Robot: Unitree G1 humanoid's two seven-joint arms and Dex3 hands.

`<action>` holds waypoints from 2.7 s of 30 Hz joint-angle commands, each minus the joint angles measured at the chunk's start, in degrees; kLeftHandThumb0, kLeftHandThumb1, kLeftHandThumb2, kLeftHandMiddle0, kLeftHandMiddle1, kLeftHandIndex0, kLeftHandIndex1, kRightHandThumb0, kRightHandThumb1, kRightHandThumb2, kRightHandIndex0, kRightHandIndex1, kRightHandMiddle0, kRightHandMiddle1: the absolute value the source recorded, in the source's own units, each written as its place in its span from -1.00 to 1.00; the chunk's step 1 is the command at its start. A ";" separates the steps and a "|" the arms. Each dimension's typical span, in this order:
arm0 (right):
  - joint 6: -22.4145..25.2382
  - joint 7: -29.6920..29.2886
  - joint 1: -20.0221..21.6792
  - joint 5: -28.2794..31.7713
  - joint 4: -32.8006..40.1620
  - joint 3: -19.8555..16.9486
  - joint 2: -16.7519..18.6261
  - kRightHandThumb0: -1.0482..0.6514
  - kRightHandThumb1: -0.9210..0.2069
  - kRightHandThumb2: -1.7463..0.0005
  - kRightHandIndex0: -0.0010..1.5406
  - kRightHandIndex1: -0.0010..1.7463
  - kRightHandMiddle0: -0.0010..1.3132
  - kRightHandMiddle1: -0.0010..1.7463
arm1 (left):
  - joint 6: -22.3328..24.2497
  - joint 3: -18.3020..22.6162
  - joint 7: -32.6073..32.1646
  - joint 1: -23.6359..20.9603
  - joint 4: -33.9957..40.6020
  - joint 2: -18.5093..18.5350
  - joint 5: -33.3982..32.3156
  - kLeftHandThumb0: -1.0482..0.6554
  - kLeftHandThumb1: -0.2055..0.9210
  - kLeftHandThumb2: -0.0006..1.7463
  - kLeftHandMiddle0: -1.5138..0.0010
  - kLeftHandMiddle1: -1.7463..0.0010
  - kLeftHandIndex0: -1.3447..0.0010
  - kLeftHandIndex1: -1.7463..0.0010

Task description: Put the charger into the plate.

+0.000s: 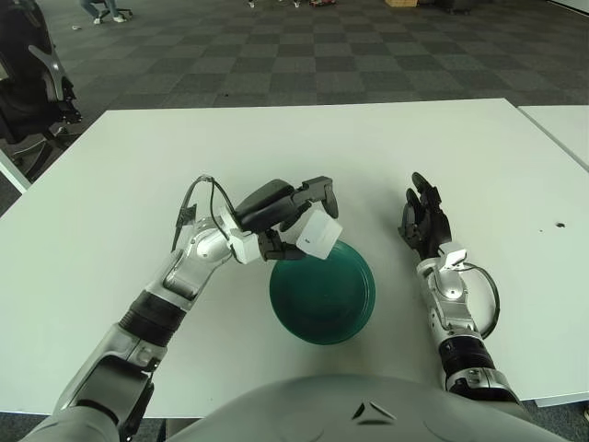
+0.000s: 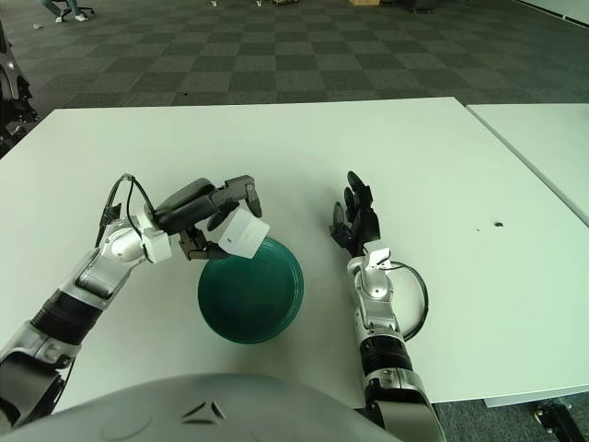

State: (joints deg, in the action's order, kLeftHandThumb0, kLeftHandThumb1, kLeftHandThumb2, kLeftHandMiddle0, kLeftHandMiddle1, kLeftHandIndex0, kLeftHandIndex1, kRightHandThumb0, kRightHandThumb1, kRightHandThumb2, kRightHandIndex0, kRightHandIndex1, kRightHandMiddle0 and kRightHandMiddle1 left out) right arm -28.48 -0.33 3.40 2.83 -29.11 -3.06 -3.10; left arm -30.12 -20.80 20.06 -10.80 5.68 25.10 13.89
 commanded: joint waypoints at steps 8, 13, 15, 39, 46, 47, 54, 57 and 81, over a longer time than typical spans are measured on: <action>3.97 -1.11 -16.73 -4.21 -16.06 2.82 0.35 -0.65 -1.00 0.07 -0.79 -0.98 -1.00 -0.51 | 2.29 -2.02 6.38 2.36 6.76 1.77 1.81 -0.30 0.07 0.39 -0.36 -1.00 0.18 -1.00; 4.09 -0.77 -17.17 -3.94 -15.47 3.13 0.36 -0.65 -1.00 0.07 -0.78 -0.98 -1.00 -0.50 | 1.52 -1.99 6.09 2.09 5.23 1.50 3.33 -0.30 0.10 0.37 -0.31 -1.00 0.20 -1.00; 4.16 -0.45 -17.47 -3.83 -15.04 3.33 0.32 -0.65 -1.00 0.08 -0.79 -0.99 -1.00 -0.52 | 1.38 -1.88 5.77 1.82 4.36 1.33 3.98 -0.29 0.14 0.33 -0.28 -1.00 0.23 -1.00; 7.04 0.34 -16.36 -2.08 -15.37 2.59 0.81 -0.63 -1.00 0.05 -0.75 -0.98 -1.00 -0.46 | -0.58 -2.91 6.80 -1.68 -3.08 2.06 11.28 -0.93 1.00 -0.33 0.95 0.11 0.98 -0.35; 7.10 0.70 -16.12 -1.62 -15.70 2.17 1.03 -0.64 -1.00 0.04 -0.74 -0.98 -1.00 -0.43 | -2.23 -2.58 5.43 -2.02 -4.51 1.80 13.54 -0.99 1.00 -0.22 0.90 0.76 1.00 0.22; 7.09 0.78 -16.08 -1.64 -15.77 2.16 1.00 -0.64 -1.00 0.04 -0.74 -0.98 -1.00 -0.43 | -2.43 -2.51 5.15 -2.06 -4.71 1.73 13.87 -1.00 1.00 -0.22 0.90 0.79 1.00 0.26; 6.99 1.04 -15.62 -1.77 -16.33 2.08 0.88 -0.63 -1.00 0.05 -0.74 -0.98 -1.00 -0.43 | -3.64 -2.20 3.67 -2.38 -6.35 1.20 15.09 -1.00 1.00 -0.22 0.94 0.90 1.00 0.48; 7.10 1.04 -15.55 -1.82 -16.13 2.12 0.88 -0.63 -1.00 0.06 -0.74 -0.98 -1.00 -0.43 | -3.97 -2.16 3.34 -2.55 -6.85 1.08 15.09 -1.00 1.00 -0.23 0.94 0.92 1.00 0.47; 8.34 0.20 -14.49 -3.25 -15.81 3.01 0.64 -0.65 -1.00 0.05 -0.76 -1.00 -1.00 -0.46 | -6.60 -0.28 -1.19 -2.63 -10.86 -0.52 14.44 -1.00 1.00 -0.18 0.96 0.98 1.00 0.64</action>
State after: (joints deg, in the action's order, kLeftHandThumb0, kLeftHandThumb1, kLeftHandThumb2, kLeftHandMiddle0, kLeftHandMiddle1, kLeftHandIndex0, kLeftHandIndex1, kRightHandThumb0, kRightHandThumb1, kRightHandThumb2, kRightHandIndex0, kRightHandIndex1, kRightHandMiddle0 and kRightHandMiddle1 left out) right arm -26.31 0.09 3.38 2.72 -29.11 -2.05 -3.65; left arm -35.44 -23.18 22.48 -11.27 -3.25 24.64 27.49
